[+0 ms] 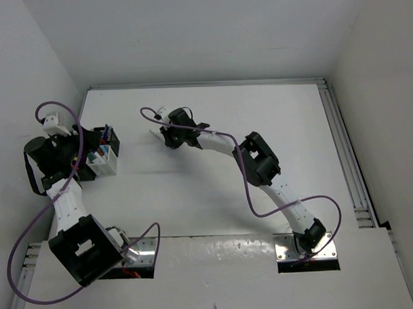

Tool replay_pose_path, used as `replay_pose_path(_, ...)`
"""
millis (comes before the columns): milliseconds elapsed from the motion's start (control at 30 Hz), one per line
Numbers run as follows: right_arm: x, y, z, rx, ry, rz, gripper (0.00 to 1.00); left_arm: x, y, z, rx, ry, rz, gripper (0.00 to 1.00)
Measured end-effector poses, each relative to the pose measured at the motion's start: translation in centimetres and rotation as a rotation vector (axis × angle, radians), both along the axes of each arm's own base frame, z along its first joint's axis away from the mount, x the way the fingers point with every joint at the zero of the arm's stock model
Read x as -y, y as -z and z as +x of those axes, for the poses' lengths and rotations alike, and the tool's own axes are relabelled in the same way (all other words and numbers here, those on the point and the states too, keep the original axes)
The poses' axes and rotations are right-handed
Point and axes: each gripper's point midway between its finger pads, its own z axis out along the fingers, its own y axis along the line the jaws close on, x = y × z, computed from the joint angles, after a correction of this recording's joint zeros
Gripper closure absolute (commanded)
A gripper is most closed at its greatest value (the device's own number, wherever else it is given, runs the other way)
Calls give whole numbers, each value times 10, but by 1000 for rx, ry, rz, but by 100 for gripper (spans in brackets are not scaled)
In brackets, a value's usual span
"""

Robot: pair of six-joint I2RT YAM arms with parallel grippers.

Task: Sort the stationery into containers
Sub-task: Move the pen to the center of the board, then pick up the pen from the center of the board.

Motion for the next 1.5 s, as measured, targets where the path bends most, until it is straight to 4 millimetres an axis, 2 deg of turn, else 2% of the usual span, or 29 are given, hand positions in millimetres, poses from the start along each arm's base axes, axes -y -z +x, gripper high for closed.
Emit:
replay_pose_path(67, 1, -2, -1, 8, -14, -46, 95, 2, -1, -1, -1, 3, -6, 29)
replay_pose_path(133, 3, -5, 0, 21, -25, -82, 99, 3, -4, -2, 1, 9, -8, 29)
replay_pose_path(267, 12, 0, -6, 24, -53, -153, 100, 7, -17, -4, 26, 22, 7, 29)
replay_pose_path(367, 29, 1, -19, 0, -74, -209, 100, 10, -27, -7, 50, 31, 25, 28)
replay_pose_path(500, 80, 1, -57, -120, -67, -281, 100, 14, -38, -11, 80, 38, 52, 28)
replay_pose_path(633, 152, 2, -92, -253, 8, -309, 100, 18, -46, -15, 110, 45, 70, 28)
replay_pose_path(700, 192, -1, -111, -322, 81, -317, 100, 21, -46, -17, 119, 50, 71, 28)
replay_pose_path(767, 222, -5, -127, -371, 168, -301, 100, 23, -44, -19, 120, 54, 70, 28)
replay_pose_path(867, 245, -15, -151, -442, 273, -263, 100, 25, -37, -21, 110, 59, 61, 28)
replay_pose_path(900, 244, -19, -158, -474, 304, -239, 100, 25, -35, -21, 105, 59, 57, 28)
replay_pose_path(933, 240, -21, -162, -505, 324, -215, 94, 26, -33, -22, 102, 60, 54, 28)
replay_pose_path(967, 233, -24, -165, -543, 348, -175, 85, 26, -32, -22, 101, 61, 52, 28)
replay_pose_path(1067, 208, -31, -180, -698, 400, -48, 76, 27, -33, -23, 104, 62, 52, 28)
replay_pose_path(1200, 174, -49, -187, -833, 378, 86, 74, 28, -37, -26, 112, 62, 63, 28)
replay_pose_path(1267, 159, -65, -178, -812, 316, 118, 70, 30, -38, -28, 116, 65, 72, 28)
replay_pose_path(1367, 142, -101, -149, -644, 157, 131, 52, 33, -40, -30, 122, 80, 83, 28)
replay_pose_path(1400, 140, -111, -141, -583, 109, 119, 46, 33, -40, -30, 122, 84, 82, 28)
replay_pose_path(1500, 146, -137, -114, -348, -56, 13, 43, 36, -38, -30, 118, 103, 75, 28)
